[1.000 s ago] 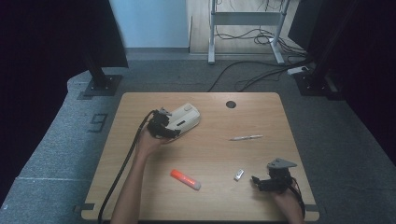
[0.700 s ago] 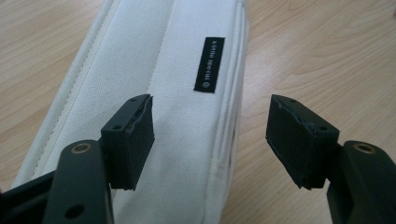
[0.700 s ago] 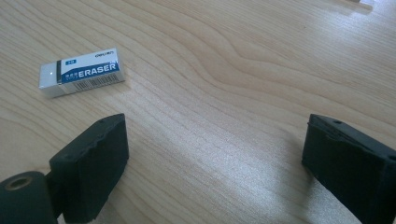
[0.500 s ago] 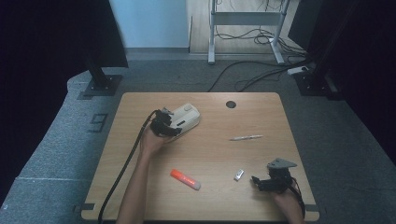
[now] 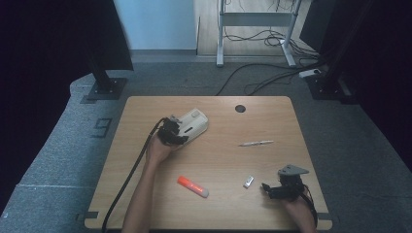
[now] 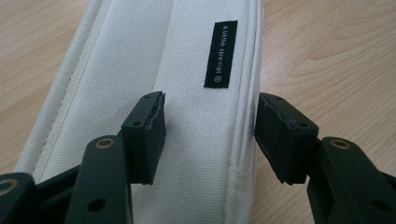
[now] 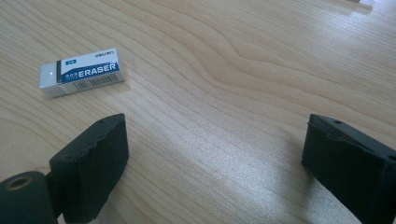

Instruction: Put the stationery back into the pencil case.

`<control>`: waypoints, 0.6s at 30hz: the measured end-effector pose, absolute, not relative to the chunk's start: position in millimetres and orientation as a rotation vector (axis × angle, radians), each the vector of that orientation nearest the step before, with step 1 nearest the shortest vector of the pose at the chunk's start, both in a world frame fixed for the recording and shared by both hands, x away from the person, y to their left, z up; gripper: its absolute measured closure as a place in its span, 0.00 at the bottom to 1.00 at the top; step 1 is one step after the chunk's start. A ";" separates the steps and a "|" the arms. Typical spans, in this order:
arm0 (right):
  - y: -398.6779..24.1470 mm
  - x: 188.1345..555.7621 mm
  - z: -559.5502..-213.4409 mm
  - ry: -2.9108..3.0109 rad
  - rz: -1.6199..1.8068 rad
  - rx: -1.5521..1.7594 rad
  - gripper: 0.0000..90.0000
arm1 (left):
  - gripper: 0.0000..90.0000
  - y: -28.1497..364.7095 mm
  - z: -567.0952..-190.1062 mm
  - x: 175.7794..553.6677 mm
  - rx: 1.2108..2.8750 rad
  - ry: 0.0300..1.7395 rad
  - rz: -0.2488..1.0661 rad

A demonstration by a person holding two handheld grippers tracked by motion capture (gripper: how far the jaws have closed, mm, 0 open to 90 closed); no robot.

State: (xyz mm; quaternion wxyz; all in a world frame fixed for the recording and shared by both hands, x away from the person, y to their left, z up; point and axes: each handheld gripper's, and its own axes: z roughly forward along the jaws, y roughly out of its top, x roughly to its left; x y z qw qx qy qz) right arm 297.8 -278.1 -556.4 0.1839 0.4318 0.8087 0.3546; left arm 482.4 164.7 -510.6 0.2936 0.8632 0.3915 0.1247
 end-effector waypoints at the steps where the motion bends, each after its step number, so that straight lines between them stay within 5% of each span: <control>1: -278.1 297.9 -556.4 2.281 1.000 1.217 0.07 | 0.48 165.5 -510.9 481.2 2.293 1.043 0.328; 18: -277.9 297.6 -556.3 2.281 0.999 1.224 0.07 | 0.51 168.4 -510.5 455.0 2.308 1.032 0.339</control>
